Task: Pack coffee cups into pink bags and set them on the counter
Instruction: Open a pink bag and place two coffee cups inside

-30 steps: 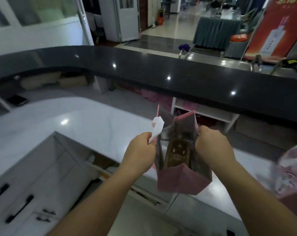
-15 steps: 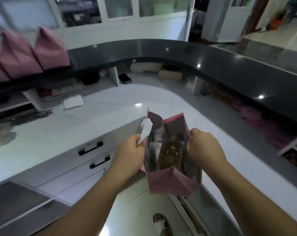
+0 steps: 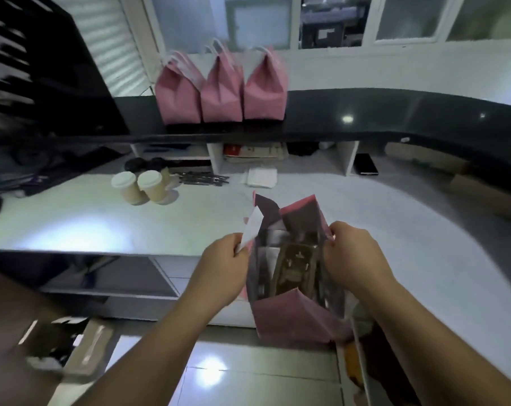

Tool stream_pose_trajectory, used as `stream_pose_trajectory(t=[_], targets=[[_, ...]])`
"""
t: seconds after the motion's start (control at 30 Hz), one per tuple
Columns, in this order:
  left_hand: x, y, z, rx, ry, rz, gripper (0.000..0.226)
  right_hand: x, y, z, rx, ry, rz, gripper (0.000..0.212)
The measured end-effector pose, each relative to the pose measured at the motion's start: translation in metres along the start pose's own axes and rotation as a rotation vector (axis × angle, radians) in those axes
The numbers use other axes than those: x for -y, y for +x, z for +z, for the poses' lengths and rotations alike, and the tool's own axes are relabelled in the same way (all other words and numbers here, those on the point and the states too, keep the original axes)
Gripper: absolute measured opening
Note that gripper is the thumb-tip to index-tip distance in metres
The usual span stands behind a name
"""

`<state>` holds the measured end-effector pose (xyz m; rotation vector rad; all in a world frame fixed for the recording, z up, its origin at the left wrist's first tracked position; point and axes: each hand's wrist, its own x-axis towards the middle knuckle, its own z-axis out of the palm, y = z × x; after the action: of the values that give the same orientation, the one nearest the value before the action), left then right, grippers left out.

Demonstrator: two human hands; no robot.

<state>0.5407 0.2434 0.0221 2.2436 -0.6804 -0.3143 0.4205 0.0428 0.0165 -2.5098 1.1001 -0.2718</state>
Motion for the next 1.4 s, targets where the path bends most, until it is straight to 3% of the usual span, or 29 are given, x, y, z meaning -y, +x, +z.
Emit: stream_pose_trajectory(t=[0.3, 0.6, 0.7, 0.87, 1.2, 1.3, 1.4], targets=[[0.069, 0.083, -0.075, -0.120, 0.007, -0.106, 0.036, 0.113, 0.093, 0.051, 0.114, 0.006, -0.118, 0.016], [0.125, 0.182, -0.141, -0.039, 0.033, -0.045, 0.023, 0.210, 0.160, 0.101, 0.085, 0.022, -0.040, 0.016], [0.137, 0.209, -0.151, -0.035, 0.054, -0.039, 0.028, 0.230, 0.179, 0.113, 0.091, 0.023, -0.024, 0.018], [0.151, 0.251, -0.153, -0.032, 0.060, -0.095, 0.035, 0.247, 0.217, 0.135, 0.152, 0.058, 0.008, 0.018], [0.158, 0.312, -0.147, 0.006, 0.061, -0.136, 0.019, 0.251, 0.278, 0.166, 0.240, 0.106, -0.058, 0.019], [0.161, 0.319, -0.144, 0.025, -0.009, -0.147, 0.031, 0.249, 0.287, 0.172, 0.259, 0.114, -0.048, 0.019], [0.165, 0.322, -0.148, 0.187, -0.149, -0.176, 0.045, 0.246, 0.292, 0.174, 0.269, 0.130, -0.021, 0.021]])
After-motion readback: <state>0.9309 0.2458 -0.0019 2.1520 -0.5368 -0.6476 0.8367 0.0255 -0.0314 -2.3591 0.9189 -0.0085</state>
